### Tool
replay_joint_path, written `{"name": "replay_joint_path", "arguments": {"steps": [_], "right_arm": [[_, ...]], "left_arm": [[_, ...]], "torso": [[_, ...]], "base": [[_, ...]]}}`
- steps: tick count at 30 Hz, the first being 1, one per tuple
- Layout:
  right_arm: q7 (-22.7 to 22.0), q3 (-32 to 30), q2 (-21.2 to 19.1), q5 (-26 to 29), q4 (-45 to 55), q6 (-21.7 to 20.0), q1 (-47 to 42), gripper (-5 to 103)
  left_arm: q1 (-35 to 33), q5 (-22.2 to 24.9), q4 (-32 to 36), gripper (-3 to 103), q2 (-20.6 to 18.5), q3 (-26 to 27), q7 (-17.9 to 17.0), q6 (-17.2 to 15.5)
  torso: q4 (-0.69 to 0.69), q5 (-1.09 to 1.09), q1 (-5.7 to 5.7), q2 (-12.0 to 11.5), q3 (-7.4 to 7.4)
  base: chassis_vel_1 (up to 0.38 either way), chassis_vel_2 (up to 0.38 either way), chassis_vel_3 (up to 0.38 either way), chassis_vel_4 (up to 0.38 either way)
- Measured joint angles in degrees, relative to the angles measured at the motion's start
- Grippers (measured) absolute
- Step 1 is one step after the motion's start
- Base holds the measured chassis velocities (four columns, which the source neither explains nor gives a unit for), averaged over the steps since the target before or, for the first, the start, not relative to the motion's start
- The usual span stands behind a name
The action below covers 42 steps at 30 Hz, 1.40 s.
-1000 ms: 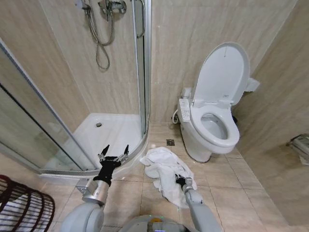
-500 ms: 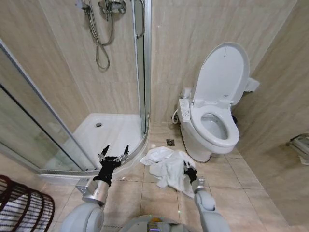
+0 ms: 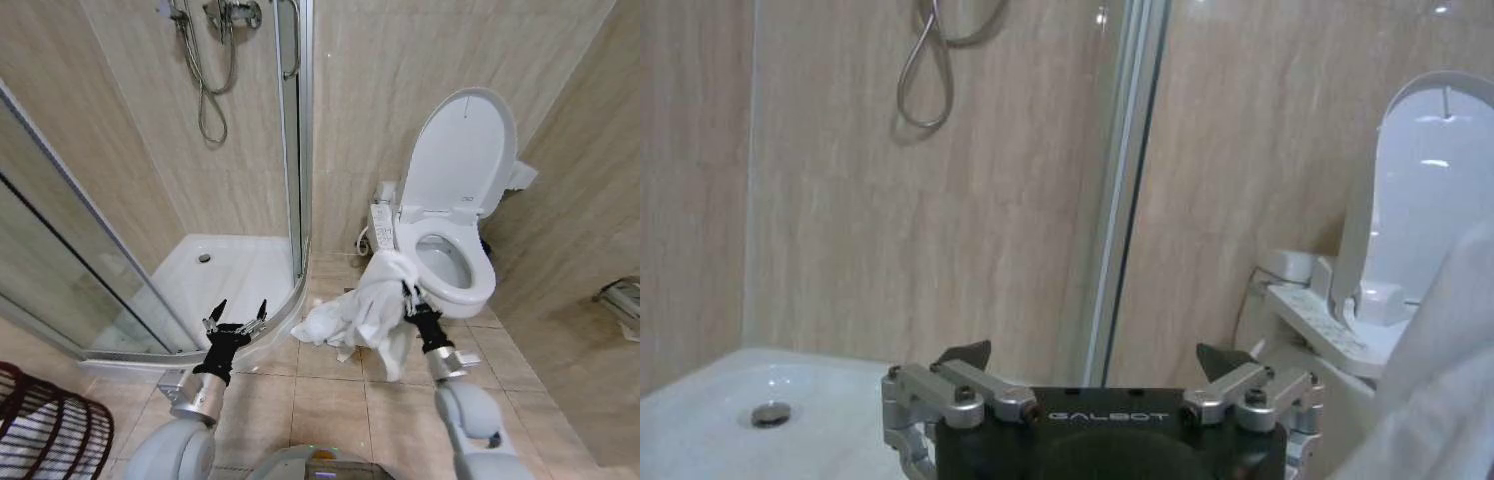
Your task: Discard the used towel into the hamper.
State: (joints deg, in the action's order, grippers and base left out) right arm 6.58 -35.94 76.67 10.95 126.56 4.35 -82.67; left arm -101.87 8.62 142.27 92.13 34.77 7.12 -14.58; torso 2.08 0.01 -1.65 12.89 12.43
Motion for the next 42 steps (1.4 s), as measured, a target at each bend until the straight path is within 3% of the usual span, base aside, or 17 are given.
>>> {"name": "replay_joint_path", "arguments": {"steps": [9, 19, 33, 42], "right_arm": [[-2.1, -2.7, -3.4, 6.8, 7.5, 3.5, 2.5, 13], [-2.8, -6.5, -5.6, 10.4, 12.1, 5.4, 3.8, 13], [-2.7, -9.5, -6.0, 11.0, 13.7, 7.0, 3.2, 13], [-2.8, -9.7, -5.6, 11.1, 14.4, 7.1, 2.6, 13]], "left_arm": [[0.0, 0.0, 0.0, 100, 0.0, 0.0, 0.0, 0.0], [0.0, 0.0, 0.0, 100, 0.0, 0.0, 0.0, 0.0], [0.0, 0.0, 0.0, 100, 0.0, 0.0, 0.0, 0.0], [0.0, 0.0, 0.0, 100, 0.0, 0.0, 0.0, 0.0]], "torso": [[0.00, 0.00, 0.00, 0.0, 0.00], [-0.01, -0.01, 0.00, 0.0, 0.00], [-0.01, -0.01, -0.02, 0.0, 0.04], [-0.01, -0.01, -0.62, 1.9, 1.24]], "base": [[0.000, 0.000, 0.000, 0.000], [0.000, 0.000, 0.000, 0.000], [0.000, 0.000, 0.000, 0.000], [0.000, 0.000, 0.000, 0.000]]}}
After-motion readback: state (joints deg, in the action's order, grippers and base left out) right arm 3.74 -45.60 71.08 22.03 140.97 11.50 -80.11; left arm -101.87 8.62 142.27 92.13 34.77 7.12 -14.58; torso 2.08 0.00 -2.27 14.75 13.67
